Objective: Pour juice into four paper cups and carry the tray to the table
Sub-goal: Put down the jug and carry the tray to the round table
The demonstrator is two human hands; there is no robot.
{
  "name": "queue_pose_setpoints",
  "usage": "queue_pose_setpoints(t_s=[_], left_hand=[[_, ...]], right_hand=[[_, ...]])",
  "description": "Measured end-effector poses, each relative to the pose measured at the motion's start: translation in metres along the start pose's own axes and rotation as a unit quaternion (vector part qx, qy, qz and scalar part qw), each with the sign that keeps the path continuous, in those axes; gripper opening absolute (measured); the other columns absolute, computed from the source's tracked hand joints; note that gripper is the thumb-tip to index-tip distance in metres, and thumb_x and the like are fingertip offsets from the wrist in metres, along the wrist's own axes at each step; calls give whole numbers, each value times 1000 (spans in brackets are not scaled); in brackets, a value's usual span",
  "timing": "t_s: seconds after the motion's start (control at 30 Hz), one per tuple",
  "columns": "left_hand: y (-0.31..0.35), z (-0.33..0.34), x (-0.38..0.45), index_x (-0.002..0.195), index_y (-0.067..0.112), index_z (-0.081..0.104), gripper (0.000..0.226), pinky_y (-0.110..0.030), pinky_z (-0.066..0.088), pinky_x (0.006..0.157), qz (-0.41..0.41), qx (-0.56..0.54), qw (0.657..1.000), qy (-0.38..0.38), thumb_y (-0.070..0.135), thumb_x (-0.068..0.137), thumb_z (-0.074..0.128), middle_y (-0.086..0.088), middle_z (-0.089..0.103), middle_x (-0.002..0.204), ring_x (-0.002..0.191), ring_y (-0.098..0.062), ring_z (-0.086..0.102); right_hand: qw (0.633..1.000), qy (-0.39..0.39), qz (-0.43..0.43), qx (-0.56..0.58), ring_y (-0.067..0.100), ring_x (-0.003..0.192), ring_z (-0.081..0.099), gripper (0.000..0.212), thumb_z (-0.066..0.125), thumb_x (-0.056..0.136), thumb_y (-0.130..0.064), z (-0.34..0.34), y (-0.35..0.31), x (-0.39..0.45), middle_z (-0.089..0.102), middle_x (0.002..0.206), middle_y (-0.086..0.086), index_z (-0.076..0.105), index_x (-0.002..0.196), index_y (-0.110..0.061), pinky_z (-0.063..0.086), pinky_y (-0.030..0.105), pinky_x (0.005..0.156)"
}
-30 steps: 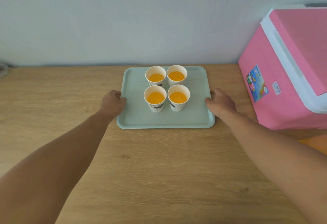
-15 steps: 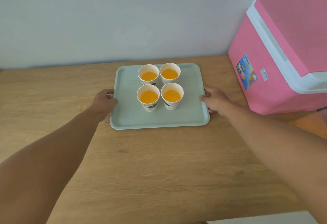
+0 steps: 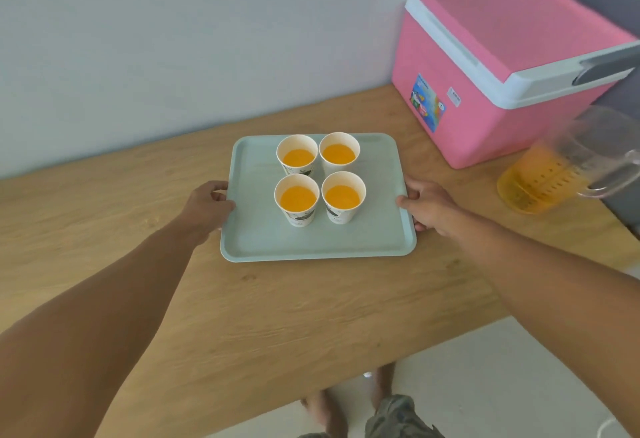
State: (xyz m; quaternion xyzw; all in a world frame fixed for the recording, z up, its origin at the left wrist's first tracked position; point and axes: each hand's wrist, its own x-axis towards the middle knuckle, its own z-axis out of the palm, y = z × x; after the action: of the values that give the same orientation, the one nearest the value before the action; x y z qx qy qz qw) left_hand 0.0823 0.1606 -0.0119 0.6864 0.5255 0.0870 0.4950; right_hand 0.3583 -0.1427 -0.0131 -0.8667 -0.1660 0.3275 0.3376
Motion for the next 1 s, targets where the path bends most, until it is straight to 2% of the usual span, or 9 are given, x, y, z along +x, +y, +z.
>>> queue_pose_setpoints(t_s=[0.23,0.37,0.47,0.57,0.63,0.7,0.83,0.9,1.0], left_hand=[[3,30,-23,130,16,64,43,-36,57,61,38,26,997,-69,-4,92,62,-8,59,90,76,-23,63],[10,55,-40,131,15,64,42,-38,59,62,60,42,992,-106,-3,93,62,-6,57,89,77,-23,64],[16,75,-58,131,15,64,41,-37,58,62,75,58,987,-127,-3,93,62,-4,57,87,74,-22,64],[22,97,-78,130,15,63,40,-35,56,61,87,73,983,-143,-3,94,62,-4,56,87,73,-21,63],[25,113,-91,132,14,63,42,-37,58,64,95,79,980,-154,-4,94,62,-5,57,88,75,-23,63],[28,131,-106,132,14,63,42,-38,59,65,103,86,977,-164,-3,94,63,-6,57,89,77,-24,64],[38,168,-140,132,15,63,42,-35,57,62,122,91,969,-195,-3,94,64,-5,58,90,76,-22,63],[42,187,-156,131,15,63,41,-35,55,61,133,95,963,-213,-3,94,64,-5,58,89,76,-22,63],[48,216,-180,132,13,64,42,-37,56,63,154,102,952,-244,-4,93,63,-5,56,86,75,-23,62]], right_hand=[[997,41,40,46,16,93,70,61,61,106,-21,-17,56,-62,68,102,-5,40,158,-43,57,28,60],[994,60,62,61,24,100,71,64,64,104,-24,-32,94,-91,71,112,5,39,159,-43,63,35,67],[991,70,76,84,22,99,72,63,64,103,-23,-43,122,-115,71,104,-1,41,157,-45,63,34,67],[987,83,80,112,22,99,74,64,63,102,-20,-54,148,-145,72,106,9,43,156,-48,63,29,63],[984,99,84,121,25,100,74,64,64,101,-20,-60,167,-165,70,105,12,45,155,-49,65,32,66],[980,118,93,132,25,96,74,62,66,100,-20,-68,187,-187,64,94,7,48,153,-47,66,36,68],[971,154,105,150,21,84,70,53,65,100,-18,-85,223,-235,61,89,7,58,140,-53,59,28,58],[965,181,108,157,18,79,67,59,65,99,-17,-93,240,-259,59,85,1,51,132,-64,59,31,59],[956,213,122,159,18,77,65,65,66,98,-15,-105,266,-296,55,83,0,46,133,-66,60,31,59]])
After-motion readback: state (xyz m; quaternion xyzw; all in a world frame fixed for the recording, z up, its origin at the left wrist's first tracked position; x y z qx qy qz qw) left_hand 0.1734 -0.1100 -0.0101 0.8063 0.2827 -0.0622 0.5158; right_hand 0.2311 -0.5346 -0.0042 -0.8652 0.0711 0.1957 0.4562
